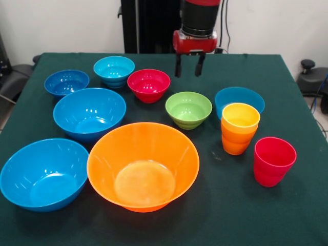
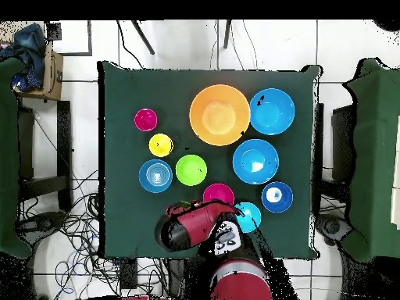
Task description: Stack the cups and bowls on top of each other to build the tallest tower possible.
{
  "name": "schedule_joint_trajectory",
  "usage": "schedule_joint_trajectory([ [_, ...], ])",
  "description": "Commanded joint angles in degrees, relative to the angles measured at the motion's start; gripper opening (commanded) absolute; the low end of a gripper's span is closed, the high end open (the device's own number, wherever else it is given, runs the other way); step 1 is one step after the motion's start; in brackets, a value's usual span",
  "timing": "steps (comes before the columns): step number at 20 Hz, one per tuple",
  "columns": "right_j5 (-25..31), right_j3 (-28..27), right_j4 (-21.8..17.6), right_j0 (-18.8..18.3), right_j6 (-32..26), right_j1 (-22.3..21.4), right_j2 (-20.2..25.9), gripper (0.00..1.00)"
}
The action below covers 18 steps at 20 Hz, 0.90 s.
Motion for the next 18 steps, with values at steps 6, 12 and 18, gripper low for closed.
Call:
schedule_joint_trajectory([
  [6,-1.0,3.8,-7.6,-4.3,-0.7,-1.2,5.7,1.0],
  [12,0.0,5.3,-9.2,-6.4,-1.4,-2.7,7.3,1.0],
  [18,2.4,4.1,-11.6,-5.3,-2.3,-3.1,4.5,1.0],
])
